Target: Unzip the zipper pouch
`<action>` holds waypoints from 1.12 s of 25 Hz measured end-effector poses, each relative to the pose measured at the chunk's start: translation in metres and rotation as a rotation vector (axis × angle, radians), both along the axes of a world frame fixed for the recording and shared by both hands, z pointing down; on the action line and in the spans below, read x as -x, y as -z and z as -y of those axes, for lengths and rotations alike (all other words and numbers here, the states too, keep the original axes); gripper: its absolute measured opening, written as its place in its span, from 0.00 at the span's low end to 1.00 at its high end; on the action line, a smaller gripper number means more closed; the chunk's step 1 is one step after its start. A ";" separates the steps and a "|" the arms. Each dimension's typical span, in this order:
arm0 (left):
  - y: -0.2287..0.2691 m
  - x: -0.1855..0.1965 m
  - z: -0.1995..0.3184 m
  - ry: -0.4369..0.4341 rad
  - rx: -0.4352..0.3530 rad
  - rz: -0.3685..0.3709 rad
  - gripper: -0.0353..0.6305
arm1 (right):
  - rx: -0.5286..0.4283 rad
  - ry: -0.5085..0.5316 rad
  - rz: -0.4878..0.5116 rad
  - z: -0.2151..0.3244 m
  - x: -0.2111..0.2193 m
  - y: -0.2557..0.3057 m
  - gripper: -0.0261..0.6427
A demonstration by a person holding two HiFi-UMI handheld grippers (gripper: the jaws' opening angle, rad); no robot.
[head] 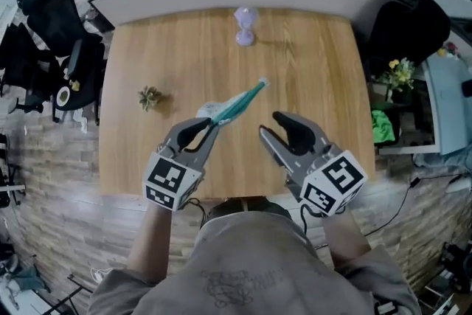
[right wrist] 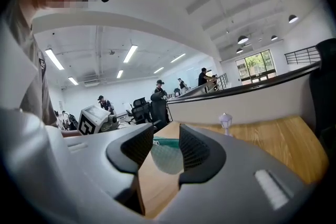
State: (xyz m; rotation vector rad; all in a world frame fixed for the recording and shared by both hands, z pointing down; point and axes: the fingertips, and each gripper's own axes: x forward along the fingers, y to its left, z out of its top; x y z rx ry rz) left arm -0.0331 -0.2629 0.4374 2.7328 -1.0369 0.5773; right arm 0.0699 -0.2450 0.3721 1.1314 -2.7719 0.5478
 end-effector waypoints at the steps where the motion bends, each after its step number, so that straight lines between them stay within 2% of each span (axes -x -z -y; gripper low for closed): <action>1: 0.009 0.002 -0.005 0.008 -0.011 -0.010 0.13 | -0.009 0.009 0.004 -0.003 0.001 0.008 0.28; 7: 0.055 0.015 -0.023 0.052 -0.074 -0.040 0.13 | -0.082 0.058 0.010 -0.019 0.010 0.047 0.28; 17: 0.076 0.032 -0.050 0.096 -0.123 -0.036 0.14 | -0.086 0.150 0.009 -0.044 0.034 0.049 0.27; 28: 0.094 0.012 -0.057 0.056 -0.144 -0.074 0.14 | -0.080 0.236 -0.021 -0.045 0.063 0.038 0.26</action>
